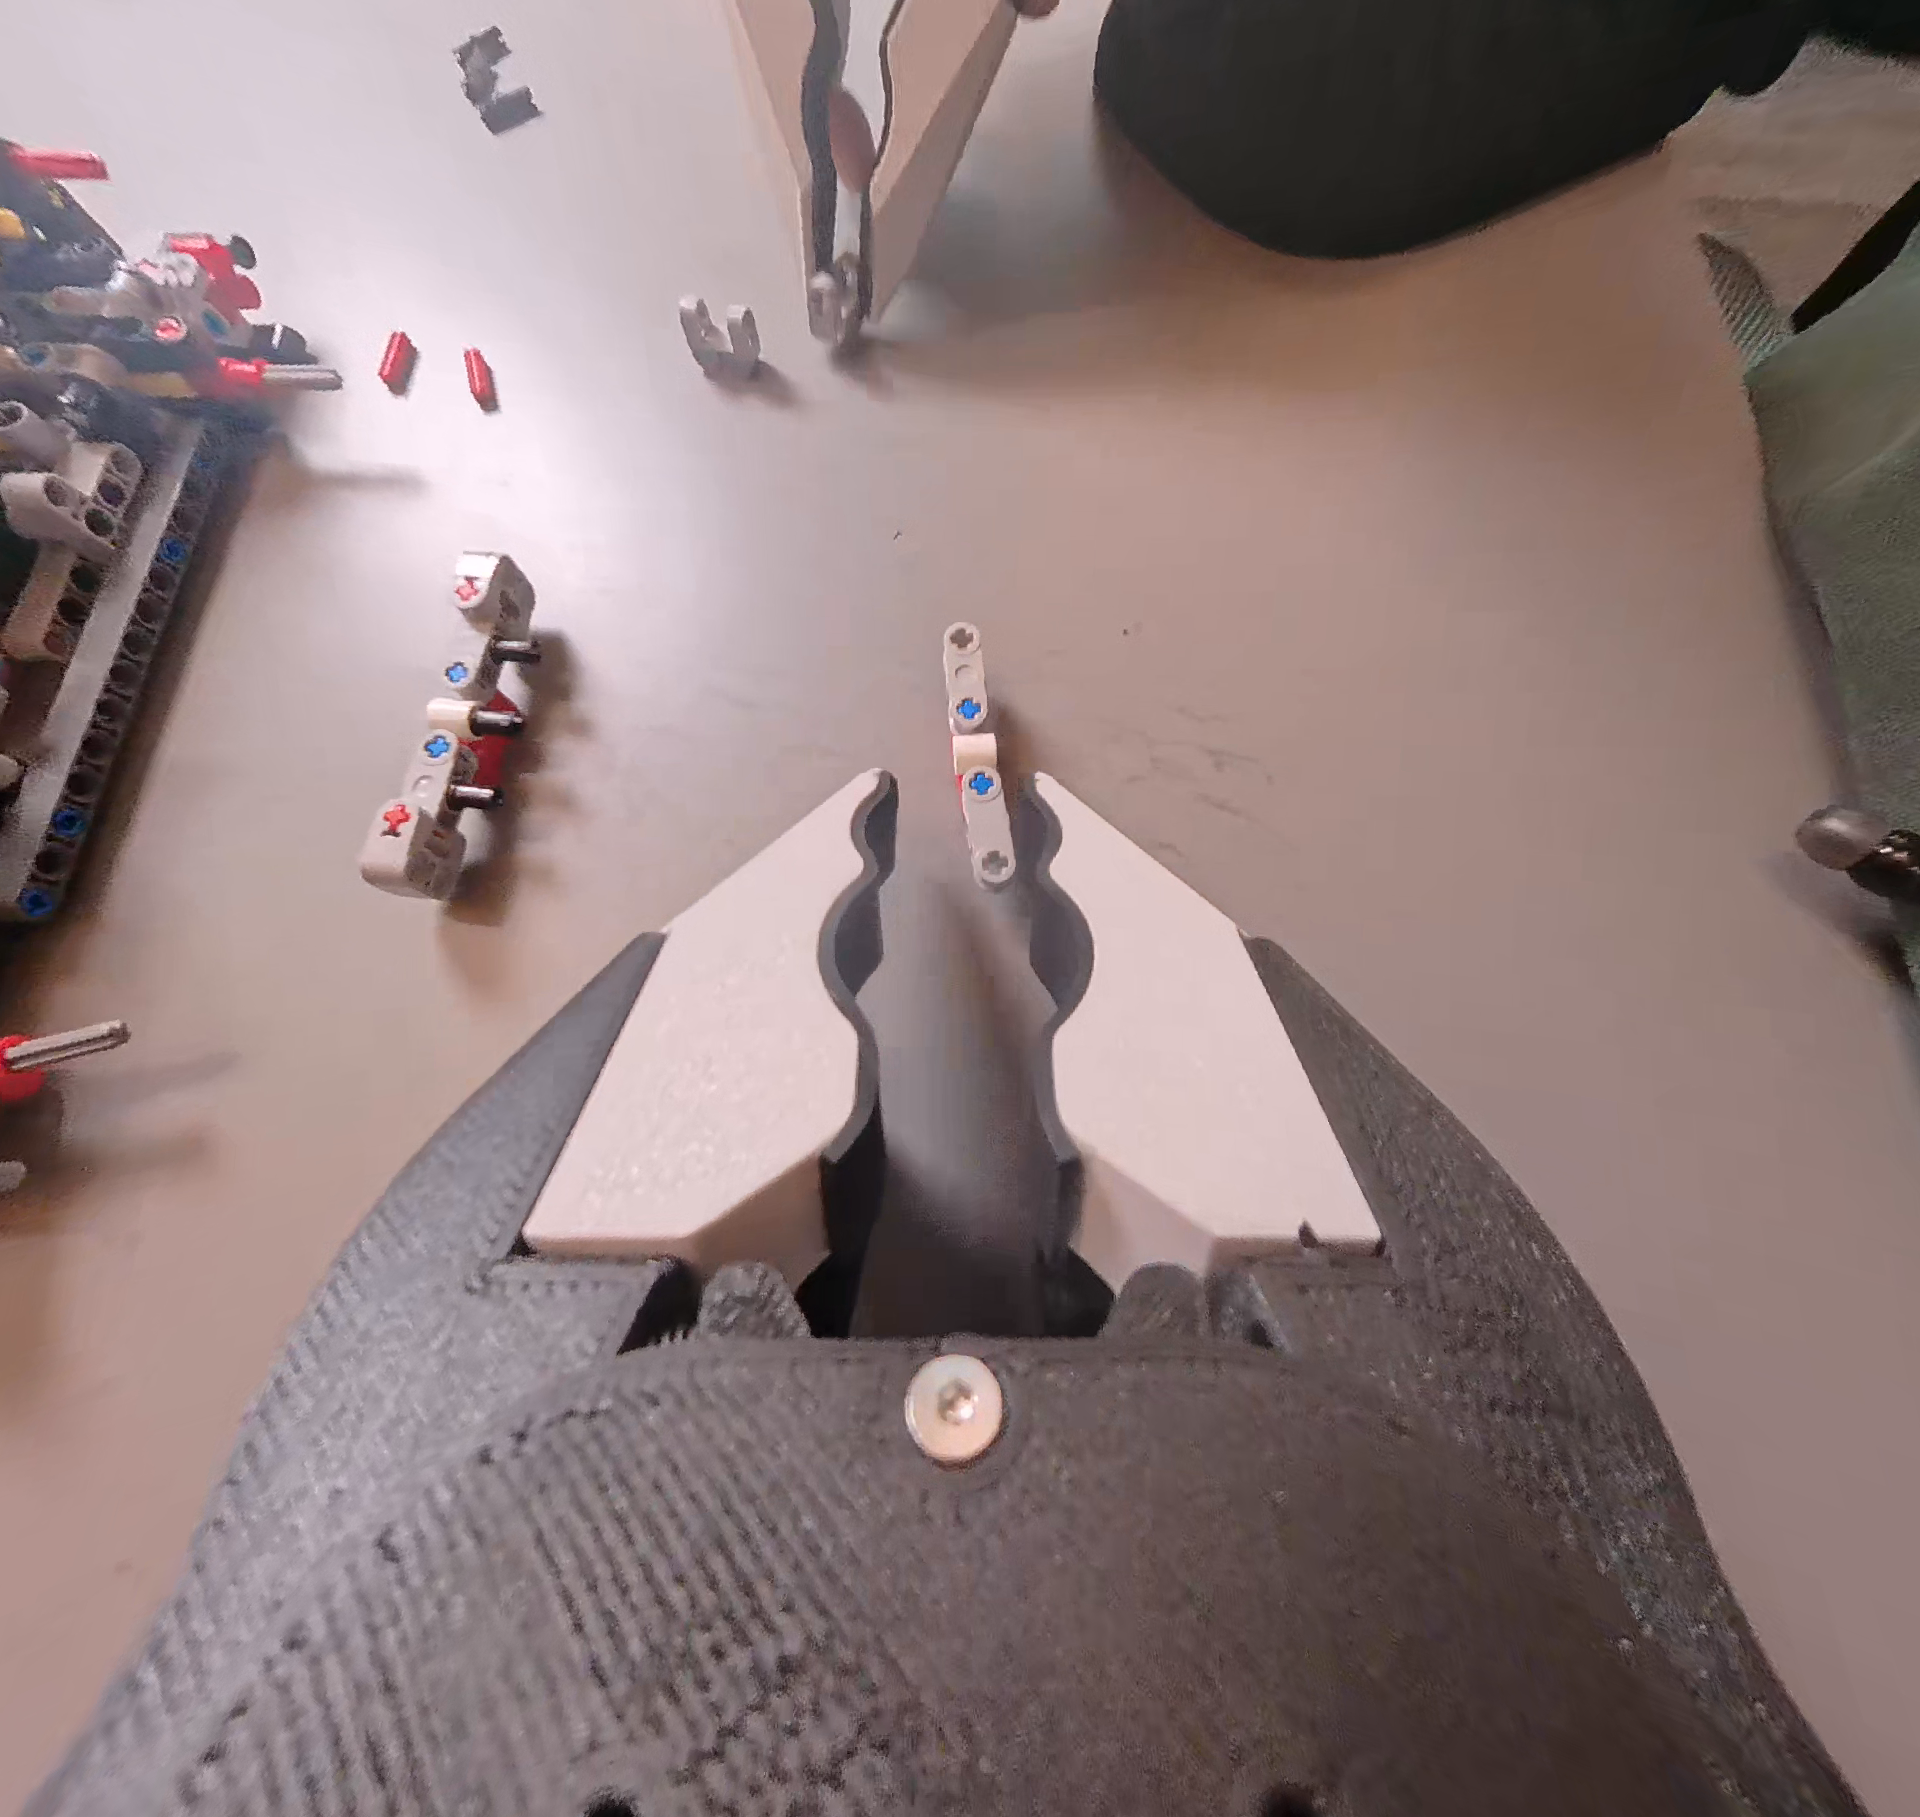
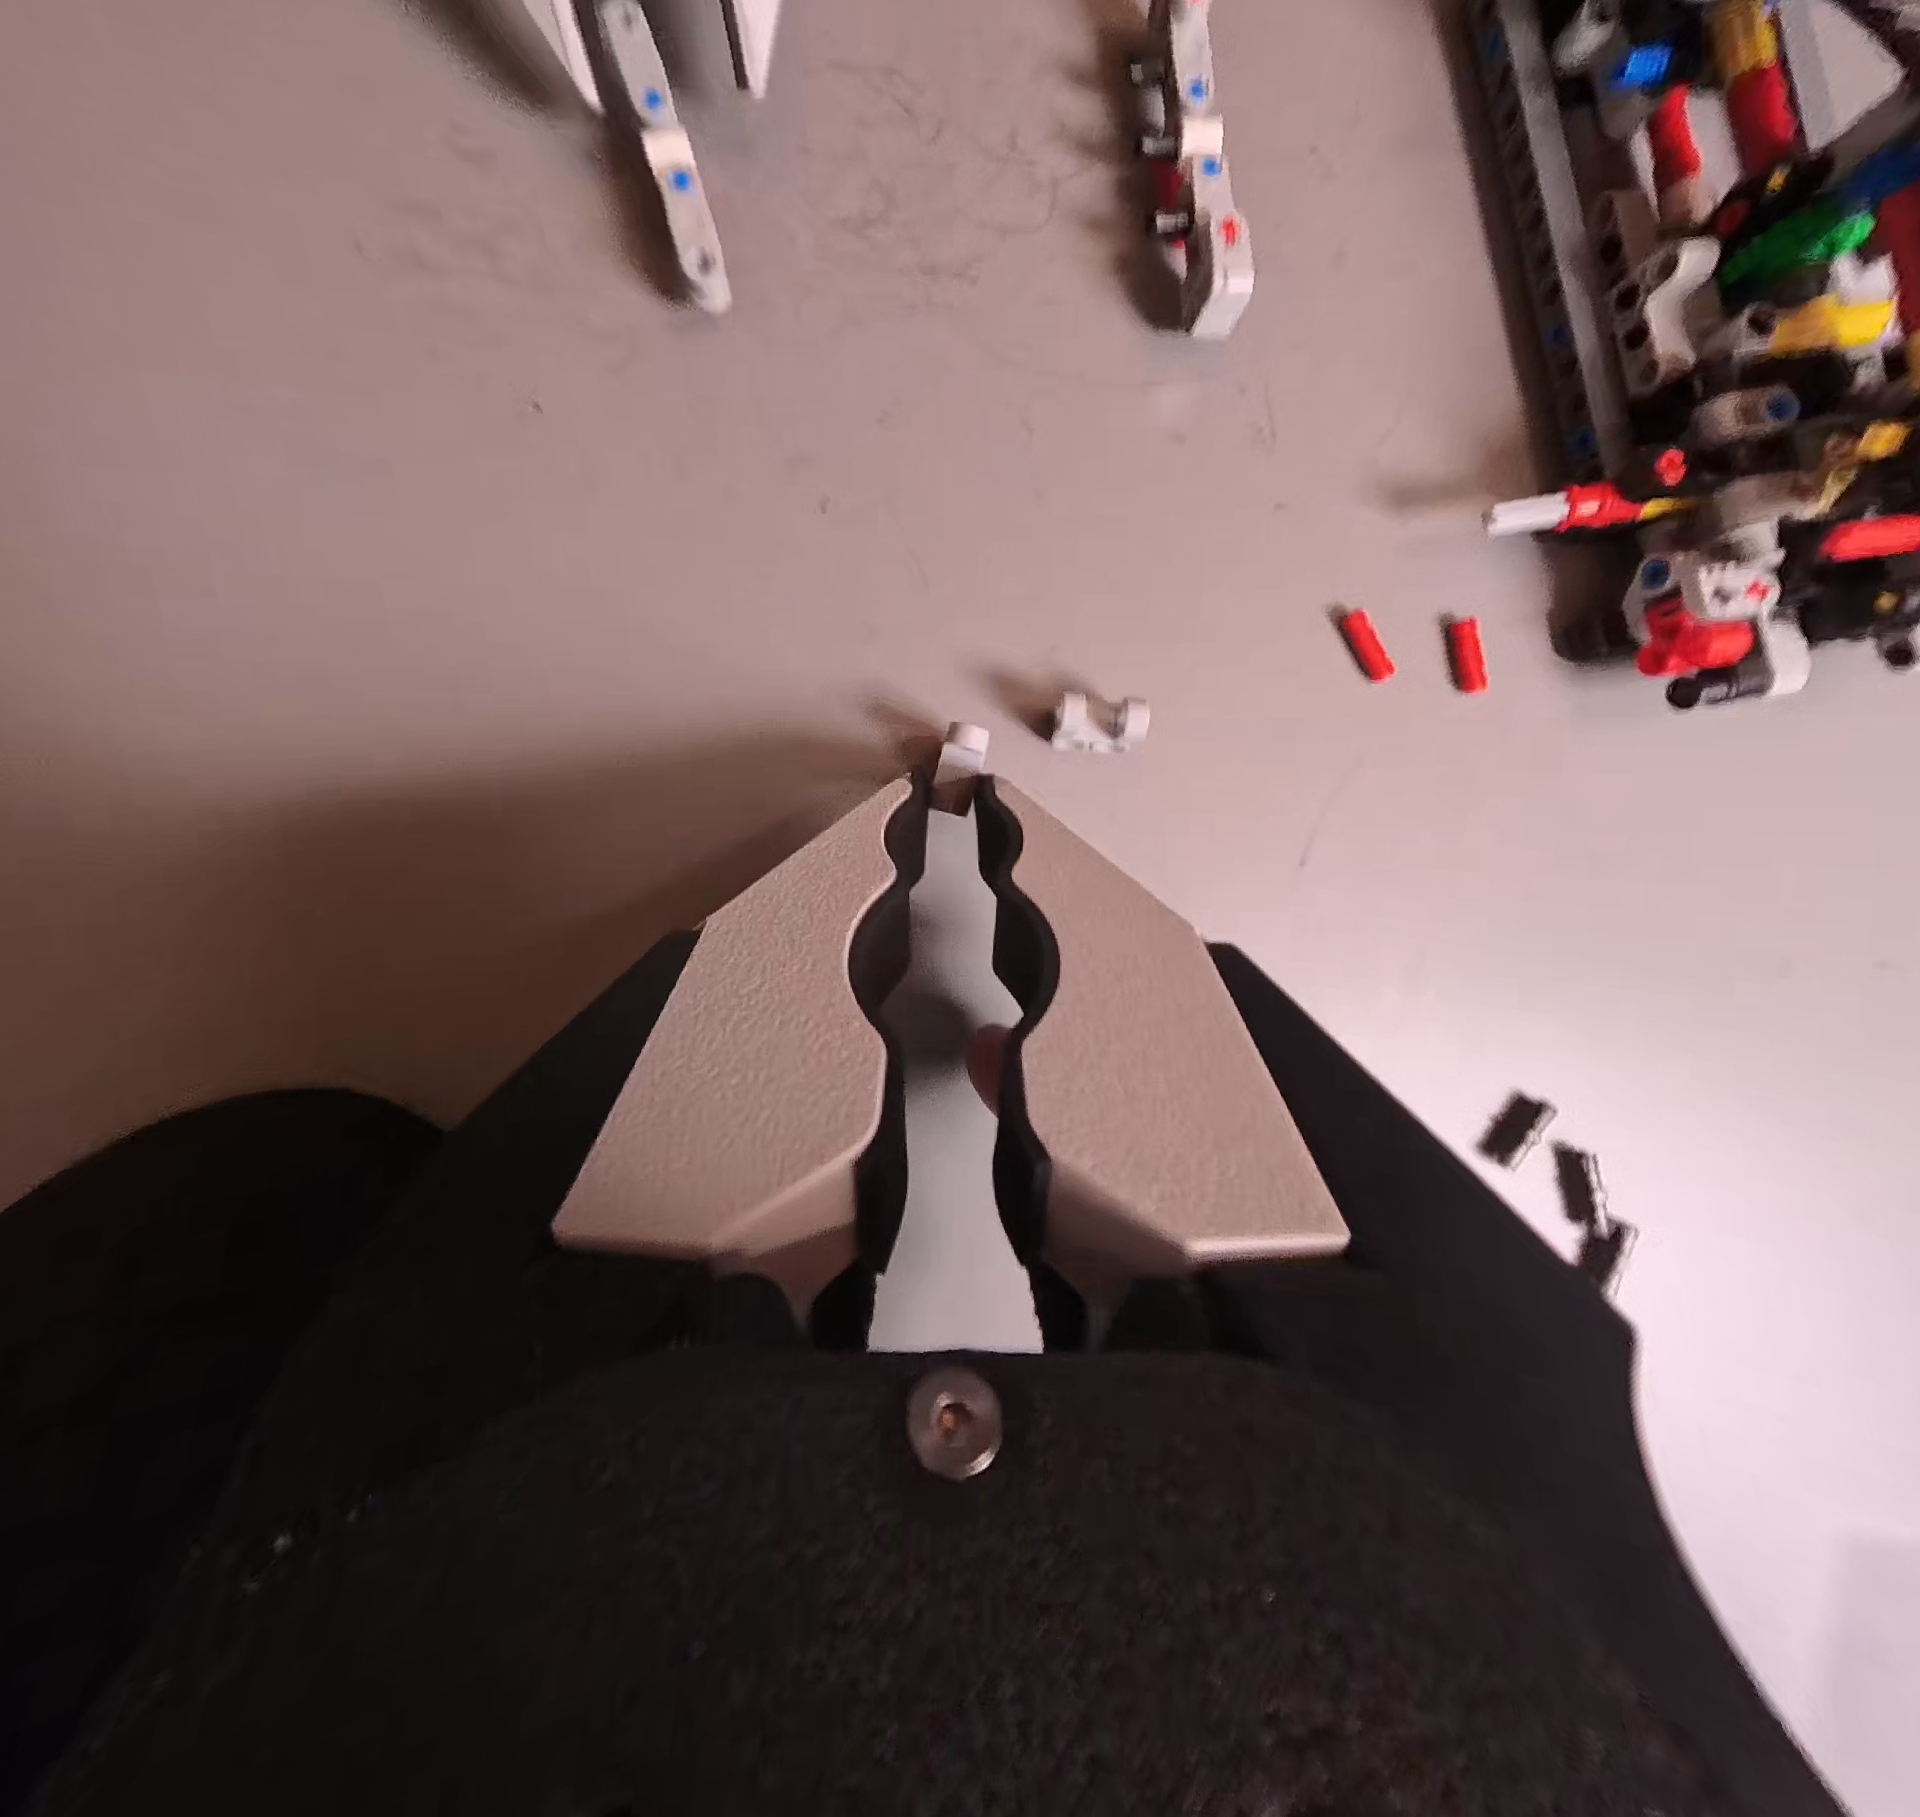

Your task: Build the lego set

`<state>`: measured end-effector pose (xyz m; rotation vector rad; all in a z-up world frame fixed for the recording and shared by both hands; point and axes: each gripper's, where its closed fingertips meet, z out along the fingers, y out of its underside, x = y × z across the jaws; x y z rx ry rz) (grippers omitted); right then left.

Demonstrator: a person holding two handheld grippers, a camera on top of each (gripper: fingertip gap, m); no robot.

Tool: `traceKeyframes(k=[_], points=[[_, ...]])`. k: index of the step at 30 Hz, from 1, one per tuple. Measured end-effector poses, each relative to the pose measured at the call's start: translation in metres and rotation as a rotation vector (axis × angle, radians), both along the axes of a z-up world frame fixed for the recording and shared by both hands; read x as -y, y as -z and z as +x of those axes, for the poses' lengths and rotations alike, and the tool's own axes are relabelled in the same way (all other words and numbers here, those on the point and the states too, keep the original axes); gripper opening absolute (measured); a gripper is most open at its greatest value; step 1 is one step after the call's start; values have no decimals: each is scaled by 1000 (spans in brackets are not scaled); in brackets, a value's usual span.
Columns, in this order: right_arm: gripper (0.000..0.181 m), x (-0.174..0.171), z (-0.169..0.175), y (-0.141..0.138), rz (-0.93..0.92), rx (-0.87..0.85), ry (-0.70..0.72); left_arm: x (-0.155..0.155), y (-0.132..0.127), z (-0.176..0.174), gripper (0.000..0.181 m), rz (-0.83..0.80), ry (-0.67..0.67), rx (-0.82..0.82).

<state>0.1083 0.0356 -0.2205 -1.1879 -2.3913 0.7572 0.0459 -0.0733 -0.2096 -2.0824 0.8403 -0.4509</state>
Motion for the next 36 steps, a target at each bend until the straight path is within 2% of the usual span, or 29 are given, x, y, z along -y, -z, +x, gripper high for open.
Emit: traceKeyframes(k=[5,8,15,19,22,24,28,32,36], points=[[7,51,-27,-36,-168,-215,-101,-1,-25,4,21,106,8,77],[7,77,-40,-45,-225,-284,-141,1,-34,11,17,136,28,118],[6,113,-49,-33,-201,-290,-226,2,-32,20,17,111,42,149],[6,119,-49,-35,-211,-301,-238,3,-31,23,6,107,54,142],[6,119,-49,-37,-215,-313,-238,4,-33,23,6,78,51,184],[7,117,-50,-40,-219,-331,-230,2,-36,20,6,30,24,264],[11,110,-57,-59,-176,-479,-212,-4,-51,11,6,-98,-60,561],[17,107,-61,-72,15,-649,-238,-8,-63,3,5,-198,-104,814],[19,106,-65,-78,184,-750,-260,-10,-68,-1,4,-269,-120,962]])
